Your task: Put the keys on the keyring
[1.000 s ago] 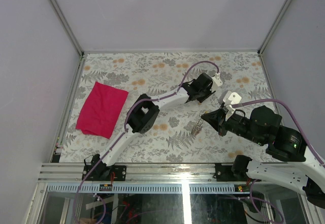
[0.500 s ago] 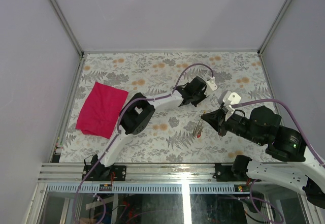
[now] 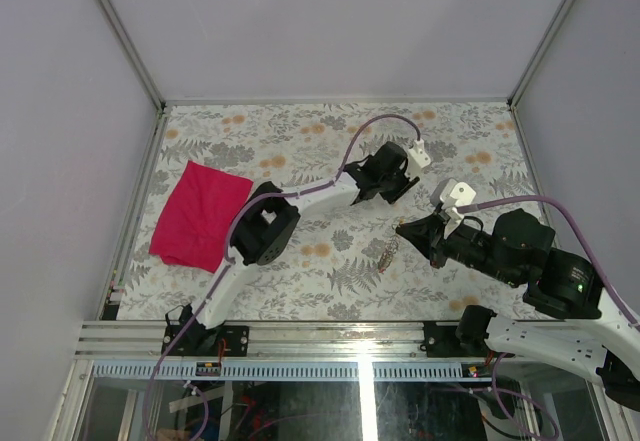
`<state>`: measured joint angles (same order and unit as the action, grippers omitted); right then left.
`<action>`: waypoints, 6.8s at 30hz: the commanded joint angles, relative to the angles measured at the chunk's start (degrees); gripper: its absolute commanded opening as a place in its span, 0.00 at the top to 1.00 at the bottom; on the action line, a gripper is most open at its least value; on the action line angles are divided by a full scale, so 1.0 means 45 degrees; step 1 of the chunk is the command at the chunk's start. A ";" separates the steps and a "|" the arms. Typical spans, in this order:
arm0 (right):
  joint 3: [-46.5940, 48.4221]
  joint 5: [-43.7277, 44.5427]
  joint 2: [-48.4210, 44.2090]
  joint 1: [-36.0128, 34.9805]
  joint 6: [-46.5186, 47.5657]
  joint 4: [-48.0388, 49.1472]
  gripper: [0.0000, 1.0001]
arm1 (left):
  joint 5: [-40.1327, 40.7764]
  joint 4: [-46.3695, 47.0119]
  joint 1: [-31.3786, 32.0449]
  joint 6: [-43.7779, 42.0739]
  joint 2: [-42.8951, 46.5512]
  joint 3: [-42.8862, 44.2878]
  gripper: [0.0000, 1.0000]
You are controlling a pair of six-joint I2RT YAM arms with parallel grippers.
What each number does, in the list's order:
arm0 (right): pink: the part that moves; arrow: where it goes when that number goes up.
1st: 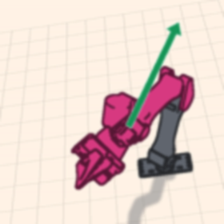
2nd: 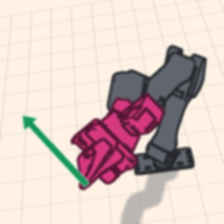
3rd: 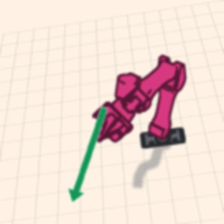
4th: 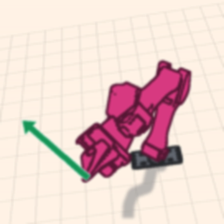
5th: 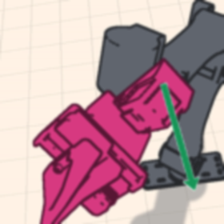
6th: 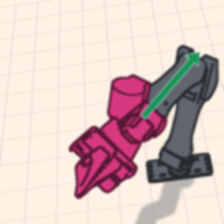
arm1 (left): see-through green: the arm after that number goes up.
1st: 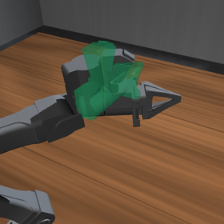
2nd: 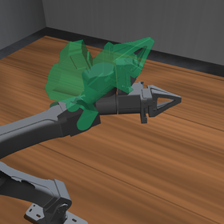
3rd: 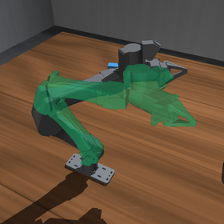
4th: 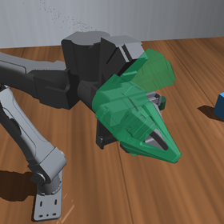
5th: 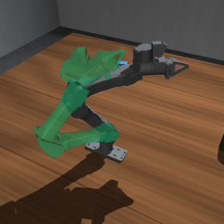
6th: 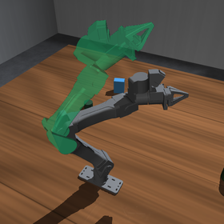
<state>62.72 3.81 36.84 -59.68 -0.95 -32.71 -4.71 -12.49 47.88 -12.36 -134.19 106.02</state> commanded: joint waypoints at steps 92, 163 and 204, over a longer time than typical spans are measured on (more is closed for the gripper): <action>-0.1361 0.0695 -0.1282 -0.0063 -0.1132 0.0183 1.00 | 0.1020 0.2807 0.2406 0.6127 1.1883 -1.4335 0.74; -0.1027 0.0715 -0.1434 -0.0060 -0.1908 -0.1111 1.00 | -0.1860 0.3117 0.3814 0.2026 0.9767 -1.4023 0.64; -0.1315 0.0656 -0.1488 -0.0058 -0.2087 -0.0878 1.00 | 0.0422 0.5141 0.3000 0.6851 1.1028 -1.5051 0.69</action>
<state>55.46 6.50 29.95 -59.68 -9.69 -40.05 -5.52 5.30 61.54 15.86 -87.79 39.62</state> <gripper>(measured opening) 0.011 0.249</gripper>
